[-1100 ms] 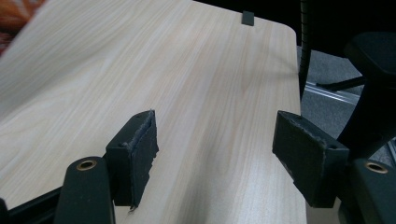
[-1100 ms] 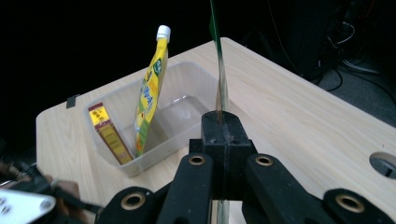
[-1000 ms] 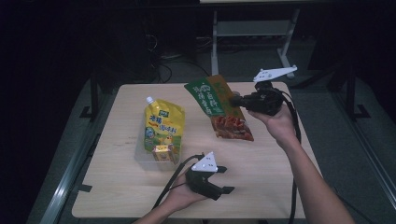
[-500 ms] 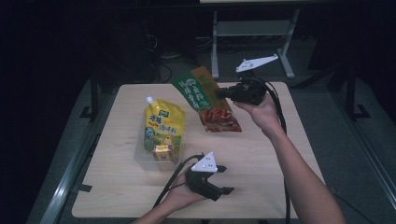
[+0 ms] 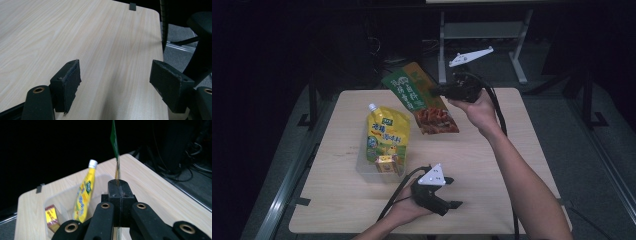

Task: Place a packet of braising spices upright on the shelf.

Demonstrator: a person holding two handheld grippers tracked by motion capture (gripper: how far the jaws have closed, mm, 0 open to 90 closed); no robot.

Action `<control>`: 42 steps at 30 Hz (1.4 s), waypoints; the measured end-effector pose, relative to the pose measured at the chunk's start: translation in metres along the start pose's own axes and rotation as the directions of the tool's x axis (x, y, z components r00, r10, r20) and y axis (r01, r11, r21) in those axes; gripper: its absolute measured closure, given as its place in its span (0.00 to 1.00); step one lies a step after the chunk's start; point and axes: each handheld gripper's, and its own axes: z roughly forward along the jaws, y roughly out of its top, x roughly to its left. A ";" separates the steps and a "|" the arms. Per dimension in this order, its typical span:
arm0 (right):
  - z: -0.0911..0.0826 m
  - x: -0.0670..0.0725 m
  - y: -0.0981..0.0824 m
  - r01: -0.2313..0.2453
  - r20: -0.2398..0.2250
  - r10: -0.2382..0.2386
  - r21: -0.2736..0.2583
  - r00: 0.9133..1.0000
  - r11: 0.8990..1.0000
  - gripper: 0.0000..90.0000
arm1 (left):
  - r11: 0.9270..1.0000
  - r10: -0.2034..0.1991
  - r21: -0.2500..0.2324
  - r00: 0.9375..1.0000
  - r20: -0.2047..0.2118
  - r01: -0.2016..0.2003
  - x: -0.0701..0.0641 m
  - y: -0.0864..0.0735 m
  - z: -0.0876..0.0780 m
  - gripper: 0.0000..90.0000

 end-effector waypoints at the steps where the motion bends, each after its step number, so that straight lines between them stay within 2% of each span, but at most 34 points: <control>1: 0.002 0.001 0.002 0.001 -0.004 -0.001 -0.003 1.000 1.000 1.00 | 1.000 0.007 0.008 1.000 0.000 -0.007 0.000 0.000 0.000 0.27; 10: 0.027 0.005 0.023 0.030 -0.028 -0.030 0.014 0.999 0.999 1.00 | 1.000 0.014 0.017 1.000 0.000 -0.014 0.001 -0.001 0.001 0.27; 20: 0.045 0.010 0.047 0.066 -0.049 -0.066 -0.007 0.997 0.998 1.00 | 0.999 0.016 0.029 1.000 0.001 -0.016 0.000 -0.006 0.004 0.27; 25: 0.064 0.013 0.054 0.086 -0.071 -0.085 0.003 0.994 0.996 1.00 | 0.999 0.021 0.026 1.000 -0.001 -0.021 0.001 -0.006 0.003 0.26; 32: 0.093 0.013 0.058 0.088 -0.089 -0.087 0.010 0.992 0.996 1.00 | 1.000 0.016 0.020 1.000 -0.007 -0.016 0.002 -0.006 -0.001 0.26; 36: 0.108 0.012 0.055 0.068 -0.092 -0.066 0.026 0.994 0.997 1.00 | 1.000 0.026 0.012 0.999 -0.019 -0.026 0.001 -0.007 -0.002 0.27; 38: 0.113 0.011 0.052 0.060 -0.100 -0.057 0.033 0.993 0.998 1.00 | 1.000 0.019 0.009 1.000 -0.018 -0.019 0.001 -0.007 -0.002 0.26; 39: 0.116 0.012 0.051 0.049 -0.102 -0.045 0.034 0.994 0.998 1.00 | 1.000 0.021 0.022 1.000 -0.015 -0.020 0.001 -0.007 -0.003 0.26; 42: 0.122 0.010 0.046 0.040 -0.107 -0.035 0.050 0.994 0.998 1.00 | 1.000 0.022 0.021 1.000 -0.015 -0.022 0.000 -0.007 -0.002 0.26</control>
